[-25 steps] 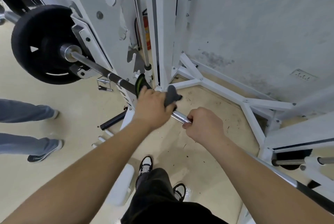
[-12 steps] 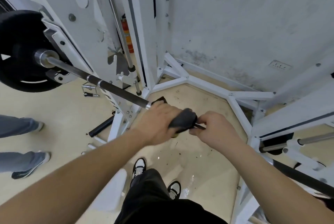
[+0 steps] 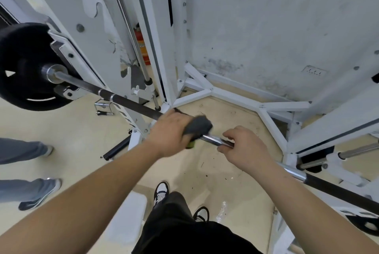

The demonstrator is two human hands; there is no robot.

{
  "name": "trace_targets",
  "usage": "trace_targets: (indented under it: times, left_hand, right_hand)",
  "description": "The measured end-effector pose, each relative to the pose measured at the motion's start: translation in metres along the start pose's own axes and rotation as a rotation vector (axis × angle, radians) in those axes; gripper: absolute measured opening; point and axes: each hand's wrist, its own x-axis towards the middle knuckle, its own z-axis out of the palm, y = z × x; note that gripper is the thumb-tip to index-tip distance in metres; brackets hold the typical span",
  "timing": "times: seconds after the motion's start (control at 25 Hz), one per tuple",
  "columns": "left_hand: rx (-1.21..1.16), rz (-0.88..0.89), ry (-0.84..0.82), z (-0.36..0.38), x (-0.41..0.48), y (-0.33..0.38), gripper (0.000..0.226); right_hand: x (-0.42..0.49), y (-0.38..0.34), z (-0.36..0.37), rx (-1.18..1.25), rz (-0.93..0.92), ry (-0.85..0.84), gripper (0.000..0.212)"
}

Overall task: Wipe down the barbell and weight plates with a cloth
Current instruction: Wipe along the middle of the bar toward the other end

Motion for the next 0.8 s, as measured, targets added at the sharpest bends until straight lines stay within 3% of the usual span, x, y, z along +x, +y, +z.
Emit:
trace_targets:
  times: [0.12, 0.16, 0.24, 0.32, 0.36, 0.4, 0.48, 0.52, 0.68, 0.72, 0.8]
  left_hand:
    - [0.098, -0.375, 0.143, 0.003, 0.0, 0.008, 0.028]
    - [0.133, -0.359, 0.172, 0.013, 0.001, 0.027, 0.031]
    - [0.076, -0.069, 0.148, 0.031, -0.003, 0.066, 0.033]
    - [-0.001, 0.196, 0.006, 0.028, 0.001, 0.072, 0.039]
    - [-0.019, 0.196, -0.061, 0.019, 0.01, 0.064, 0.037]
    - [-0.021, 0.086, -0.101, 0.013, 0.018, 0.057, 0.033]
    - [0.08, -0.194, -0.063, 0.014, 0.025, 0.054, 0.033]
    - [0.162, -0.217, -0.02, 0.018, 0.025, 0.066, 0.034]
    - [0.062, 0.206, -0.042, 0.042, 0.008, 0.107, 0.036]
    - [0.01, 0.228, -0.078, 0.038, 0.015, 0.105, 0.032]
    - [0.001, 0.082, -0.126, 0.032, 0.03, 0.109, 0.024]
  right_hand:
    - [-0.008, 0.011, -0.003, 0.03, 0.041, 0.031, 0.045]
    - [-0.012, 0.017, -0.003, 0.034, 0.055, 0.04, 0.044]
    - [-0.02, 0.028, -0.003, 0.018, 0.073, 0.051, 0.038]
    - [-0.029, 0.038, -0.008, -0.006, 0.095, 0.061, 0.036]
    - [-0.034, 0.044, -0.012, -0.013, 0.114, 0.066, 0.041]
    - [-0.039, 0.05, -0.016, -0.024, 0.139, 0.071, 0.047]
    - [-0.049, 0.063, -0.023, -0.062, 0.189, 0.08, 0.055]
    - [-0.055, 0.071, -0.026, -0.088, 0.216, 0.078, 0.058]
    - [-0.077, 0.104, -0.044, -0.162, 0.354, -0.035, 0.07]
    - [-0.083, 0.114, -0.049, -0.187, 0.387, -0.06, 0.066]
    - [-0.094, 0.131, -0.057, -0.223, 0.438, -0.064, 0.045]
